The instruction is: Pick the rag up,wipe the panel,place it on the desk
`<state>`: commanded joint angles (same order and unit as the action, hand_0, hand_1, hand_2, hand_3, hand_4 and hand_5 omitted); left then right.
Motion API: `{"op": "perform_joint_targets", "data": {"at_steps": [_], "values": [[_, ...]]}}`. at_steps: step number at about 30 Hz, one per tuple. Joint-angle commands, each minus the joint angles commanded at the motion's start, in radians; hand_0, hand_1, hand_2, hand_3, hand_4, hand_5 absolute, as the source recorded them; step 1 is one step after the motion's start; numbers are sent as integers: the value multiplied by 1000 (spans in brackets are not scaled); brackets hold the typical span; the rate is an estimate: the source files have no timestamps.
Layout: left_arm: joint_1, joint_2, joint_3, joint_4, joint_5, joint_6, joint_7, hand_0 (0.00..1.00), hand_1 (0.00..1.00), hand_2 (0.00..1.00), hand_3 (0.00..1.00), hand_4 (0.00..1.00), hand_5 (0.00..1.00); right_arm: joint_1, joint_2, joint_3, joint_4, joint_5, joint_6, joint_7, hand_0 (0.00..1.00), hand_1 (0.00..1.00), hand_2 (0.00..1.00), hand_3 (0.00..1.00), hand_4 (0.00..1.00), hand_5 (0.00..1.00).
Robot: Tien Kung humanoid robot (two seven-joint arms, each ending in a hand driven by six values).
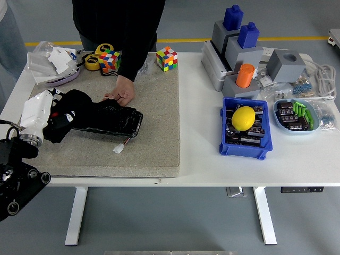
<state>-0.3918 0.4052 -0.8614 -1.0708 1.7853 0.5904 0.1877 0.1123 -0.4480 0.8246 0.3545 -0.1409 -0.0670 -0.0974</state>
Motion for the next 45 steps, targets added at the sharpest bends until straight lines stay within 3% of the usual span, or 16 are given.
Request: {"op": "perform_joint_targets", "data": {"at_steps": [13,25,33,45], "values": [[-12,-5,71,-100,21,-16,40,207,150,417,626,531,68,6,-4,-8,-3,5,2,-1,723,635,675,638,998,636],[-57,0,183,-196,20,-27,67,207,145,423,630,530,67,11,-6,-12,-3,5,3,-2,724,635,675,638,998,636],[-90,-5,255,-189,10,-24,62,203,144,424,633,532,71,14,-10,-14,-2,6,3,-4,723,635,675,639,998,637],[-92,-18,294,-207,6,-20,59,204,140,431,633,538,78,14,-12,-22,-3,9,4,-8,726,634,675,639,998,637]]}}
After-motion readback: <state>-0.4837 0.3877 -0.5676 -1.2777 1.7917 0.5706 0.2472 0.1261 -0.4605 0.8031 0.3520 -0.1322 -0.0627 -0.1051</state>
